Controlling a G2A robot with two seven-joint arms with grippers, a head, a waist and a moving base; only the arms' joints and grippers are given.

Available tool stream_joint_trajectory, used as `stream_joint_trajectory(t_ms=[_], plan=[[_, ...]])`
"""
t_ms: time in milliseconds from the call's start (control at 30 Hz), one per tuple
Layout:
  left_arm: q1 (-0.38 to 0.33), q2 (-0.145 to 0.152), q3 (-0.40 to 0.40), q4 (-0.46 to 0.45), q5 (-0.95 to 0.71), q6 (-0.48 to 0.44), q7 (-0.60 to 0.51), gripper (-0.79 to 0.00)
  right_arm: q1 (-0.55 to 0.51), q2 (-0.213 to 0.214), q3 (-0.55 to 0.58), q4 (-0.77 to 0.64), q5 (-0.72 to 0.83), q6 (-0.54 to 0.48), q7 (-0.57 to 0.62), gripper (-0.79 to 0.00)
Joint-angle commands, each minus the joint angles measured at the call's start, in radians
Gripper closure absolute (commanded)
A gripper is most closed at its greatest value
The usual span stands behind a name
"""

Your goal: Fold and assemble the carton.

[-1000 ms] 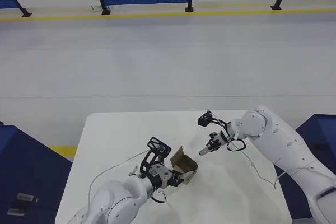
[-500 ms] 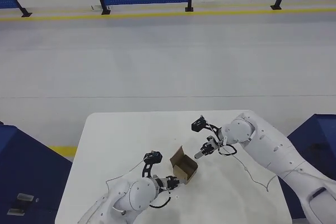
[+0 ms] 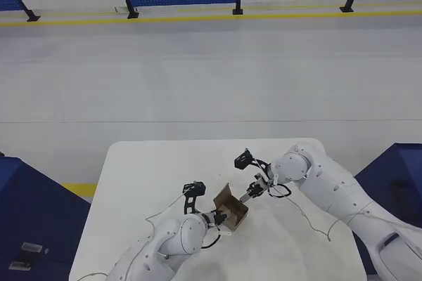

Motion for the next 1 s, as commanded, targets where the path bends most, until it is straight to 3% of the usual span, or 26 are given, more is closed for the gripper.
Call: stream_joint_trajectory(t_ms=[0, 967], plan=[[-0.011, -0.005, 0.01, 0.016, 0.009, 0.006, -0.007, -0.785, -0.002, -0.005, -0.003, 0.001, -0.004, 0.005, 0.0, -0.785], [-0.119, -0.081, 0.096, 0.202, 0.048, 0.063, -0.043, -0.785, -0.005, -0.086, -0.061, 0.044, -0.119, 0.112, 0.009, -0.785]])
